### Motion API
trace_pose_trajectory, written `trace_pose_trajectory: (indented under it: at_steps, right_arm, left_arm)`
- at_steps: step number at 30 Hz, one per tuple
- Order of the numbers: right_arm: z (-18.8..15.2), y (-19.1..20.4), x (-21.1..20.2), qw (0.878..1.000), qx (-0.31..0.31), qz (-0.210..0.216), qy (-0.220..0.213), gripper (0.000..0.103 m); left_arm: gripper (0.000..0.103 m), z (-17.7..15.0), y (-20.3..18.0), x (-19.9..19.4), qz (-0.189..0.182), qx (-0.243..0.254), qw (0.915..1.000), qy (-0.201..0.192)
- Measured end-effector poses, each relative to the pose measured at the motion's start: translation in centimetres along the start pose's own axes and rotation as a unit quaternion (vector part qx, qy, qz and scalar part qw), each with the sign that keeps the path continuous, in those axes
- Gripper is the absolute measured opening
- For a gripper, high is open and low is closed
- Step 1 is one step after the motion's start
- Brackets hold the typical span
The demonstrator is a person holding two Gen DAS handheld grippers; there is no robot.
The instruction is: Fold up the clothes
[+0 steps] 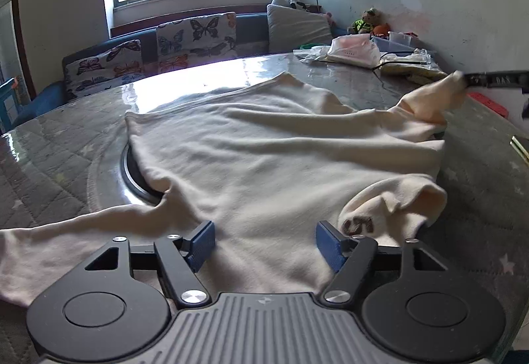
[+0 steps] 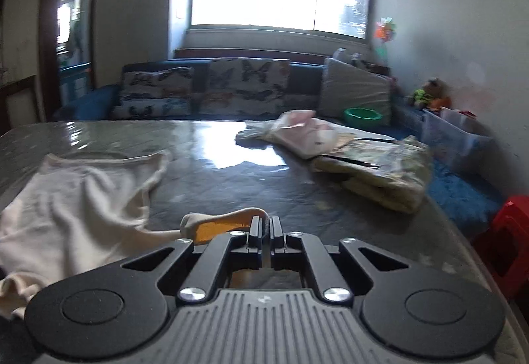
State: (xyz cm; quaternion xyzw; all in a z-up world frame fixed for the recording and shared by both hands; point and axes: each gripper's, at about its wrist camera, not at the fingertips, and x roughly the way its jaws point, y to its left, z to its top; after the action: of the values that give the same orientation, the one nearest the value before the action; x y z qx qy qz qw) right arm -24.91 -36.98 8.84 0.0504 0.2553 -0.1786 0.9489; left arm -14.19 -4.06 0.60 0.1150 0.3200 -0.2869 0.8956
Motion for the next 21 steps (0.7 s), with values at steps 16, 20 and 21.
trace_pose_trajectory:
  at_steps: [16, 20, 21]
  right_arm:
    - [-3.0, 0.9, 5.1, 0.997, -0.038, 0.038, 0.063, 0.042]
    - [-3.8, 1.8, 6.2, 0.995, -0.03, 0.045, 0.084, 0.053]
    - [-3.8, 2.0, 6.3, 0.995, -0.032, 0.044, 0.086, 0.055]
  left_arm:
    - [0.08, -1.3, 12.2, -4.3, 0.24, -0.154, 0.9582, -0.027]
    - [0.081, -1.9, 14.6, -4.2, 0.271, -0.169, 0.9474, -0.014]
    - [0.082, -2.0, 15.0, -4.0, 0.273, -0.173, 0.9464, -0.011]
